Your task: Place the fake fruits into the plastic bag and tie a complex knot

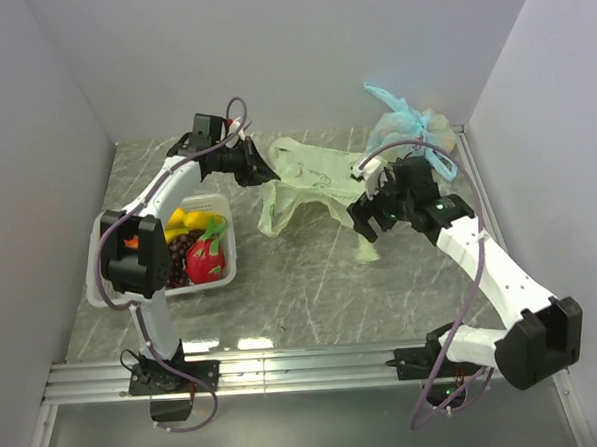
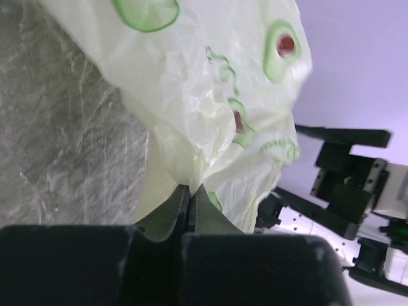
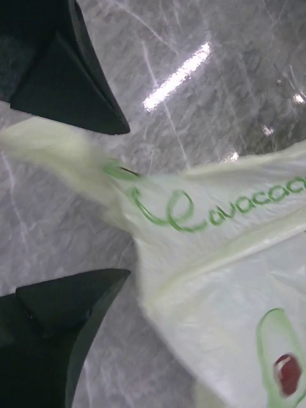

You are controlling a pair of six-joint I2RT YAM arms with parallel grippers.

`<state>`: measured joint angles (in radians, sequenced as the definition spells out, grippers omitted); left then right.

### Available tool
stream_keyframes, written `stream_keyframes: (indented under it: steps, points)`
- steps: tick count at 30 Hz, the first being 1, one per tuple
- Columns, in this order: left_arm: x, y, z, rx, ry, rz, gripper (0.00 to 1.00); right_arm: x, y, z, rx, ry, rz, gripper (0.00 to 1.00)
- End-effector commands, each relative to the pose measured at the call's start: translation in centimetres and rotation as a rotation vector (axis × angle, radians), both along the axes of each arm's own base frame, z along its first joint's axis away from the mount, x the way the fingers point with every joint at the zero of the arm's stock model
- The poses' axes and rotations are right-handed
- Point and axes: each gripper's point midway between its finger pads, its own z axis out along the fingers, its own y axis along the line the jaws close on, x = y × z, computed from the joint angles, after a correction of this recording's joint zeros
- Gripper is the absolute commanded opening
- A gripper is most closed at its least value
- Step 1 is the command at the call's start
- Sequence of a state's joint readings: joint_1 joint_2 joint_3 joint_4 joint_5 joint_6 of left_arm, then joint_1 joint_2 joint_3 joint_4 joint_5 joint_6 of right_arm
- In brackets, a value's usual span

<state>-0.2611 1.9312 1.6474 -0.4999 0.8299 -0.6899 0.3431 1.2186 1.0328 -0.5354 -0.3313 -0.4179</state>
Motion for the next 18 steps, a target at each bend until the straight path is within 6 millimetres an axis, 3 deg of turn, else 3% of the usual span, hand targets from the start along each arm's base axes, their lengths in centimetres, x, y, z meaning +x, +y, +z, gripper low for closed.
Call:
stream_keyframes:
  steps: [1,3,4,7,12,18]
  points:
    - [-2.2,0.0,1.0,0.040,-0.039,-0.061,0.00,-1.3,-1.7,4.6,-0.042,-0.086,-0.024,0.97]
    - [-2.9,-0.3,1.1,0.015,-0.030,-0.075,0.00,0.1,-2.1,7.6,-0.056,-0.205,-0.086,0.98]
    - [-3.1,-0.6,1.2,0.002,-0.014,-0.075,0.00,0.3,-1.2,9.3,-0.049,-0.250,-0.078,0.98]
    - [-3.7,-1.2,1.7,-0.038,0.002,-0.095,0.00,0.5,0.1,10.2,-0.091,-0.275,-0.075,0.99]
    - [-4.1,-1.6,2.4,-0.071,0.014,-0.111,0.00,-0.6,4.5,8.2,-0.137,-0.302,0.048,1.00]
    - [-4.5,-1.8,2.8,-0.100,0.039,-0.107,0.03,0.4,7.6,4.3,-0.221,-0.289,0.097,1.00]
